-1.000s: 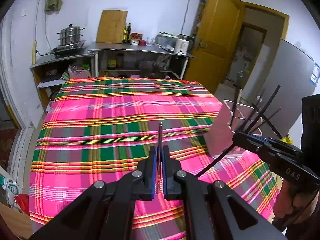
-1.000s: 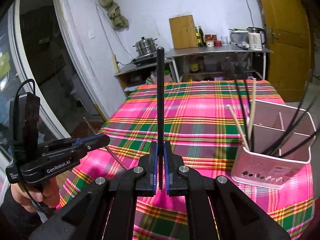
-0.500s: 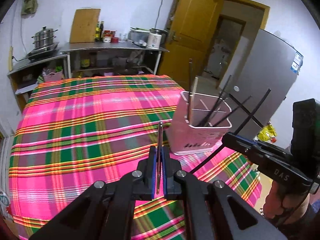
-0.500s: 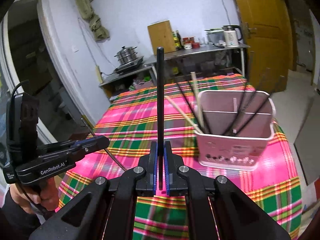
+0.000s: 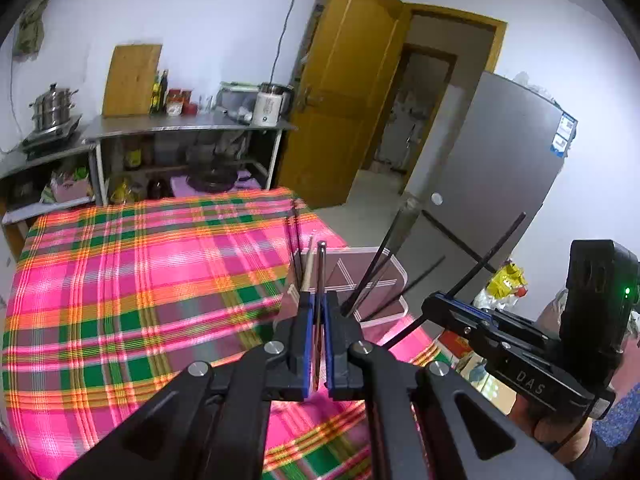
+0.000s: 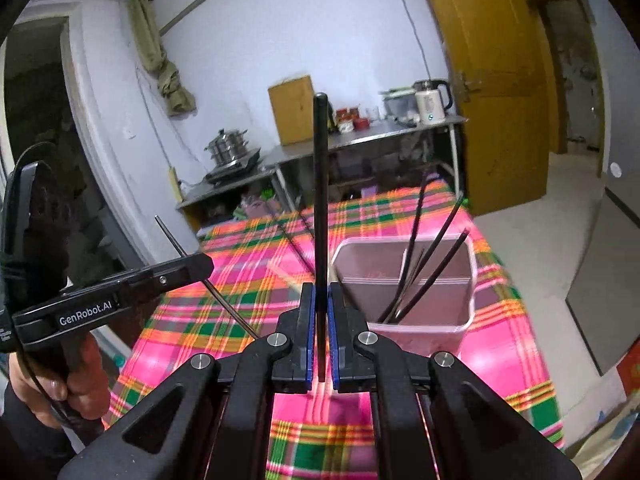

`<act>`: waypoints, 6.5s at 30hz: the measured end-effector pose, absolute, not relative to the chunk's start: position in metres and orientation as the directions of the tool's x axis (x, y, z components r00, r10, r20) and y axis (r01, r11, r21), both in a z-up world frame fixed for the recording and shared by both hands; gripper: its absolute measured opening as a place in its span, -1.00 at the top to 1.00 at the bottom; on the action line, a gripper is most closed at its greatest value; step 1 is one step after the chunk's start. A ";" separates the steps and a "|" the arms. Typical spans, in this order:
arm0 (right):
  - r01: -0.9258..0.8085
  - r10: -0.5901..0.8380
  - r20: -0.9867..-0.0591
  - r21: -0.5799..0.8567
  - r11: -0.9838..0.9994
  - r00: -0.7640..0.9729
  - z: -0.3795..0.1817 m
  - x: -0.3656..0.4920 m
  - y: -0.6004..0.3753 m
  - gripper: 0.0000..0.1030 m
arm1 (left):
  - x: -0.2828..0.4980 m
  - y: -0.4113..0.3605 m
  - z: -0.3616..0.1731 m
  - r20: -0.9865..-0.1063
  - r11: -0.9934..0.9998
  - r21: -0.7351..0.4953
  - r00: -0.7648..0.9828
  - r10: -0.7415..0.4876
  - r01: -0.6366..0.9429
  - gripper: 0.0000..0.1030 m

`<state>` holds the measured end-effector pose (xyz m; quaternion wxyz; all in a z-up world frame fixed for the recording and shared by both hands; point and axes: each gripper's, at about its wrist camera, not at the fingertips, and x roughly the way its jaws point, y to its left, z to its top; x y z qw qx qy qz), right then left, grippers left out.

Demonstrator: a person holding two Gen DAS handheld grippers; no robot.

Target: Organize utensils

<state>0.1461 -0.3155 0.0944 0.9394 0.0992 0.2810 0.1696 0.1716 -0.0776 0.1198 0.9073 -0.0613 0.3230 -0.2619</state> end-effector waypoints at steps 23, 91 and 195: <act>-0.165 0.272 -0.476 0.253 0.953 0.837 0.094 0.192 -0.340 0.89 | 0.243 -0.132 0.107 -0.586 0.858 -0.245 0.636 -0.502 0.451 0.89; -0.173 0.211 -0.517 0.121 0.977 0.829 0.034 0.099 -0.327 0.78 | 0.117 -0.098 0.029 -0.502 0.879 -0.177 0.727 -0.468 0.443 0.09; -0.137 0.170 -0.542 0.102 0.985 0.823 0.013 0.078 -0.334 0.78 | 0.086 -0.085 0.008 -0.500 0.905 -0.135 0.761 -0.413 0.403 -0.09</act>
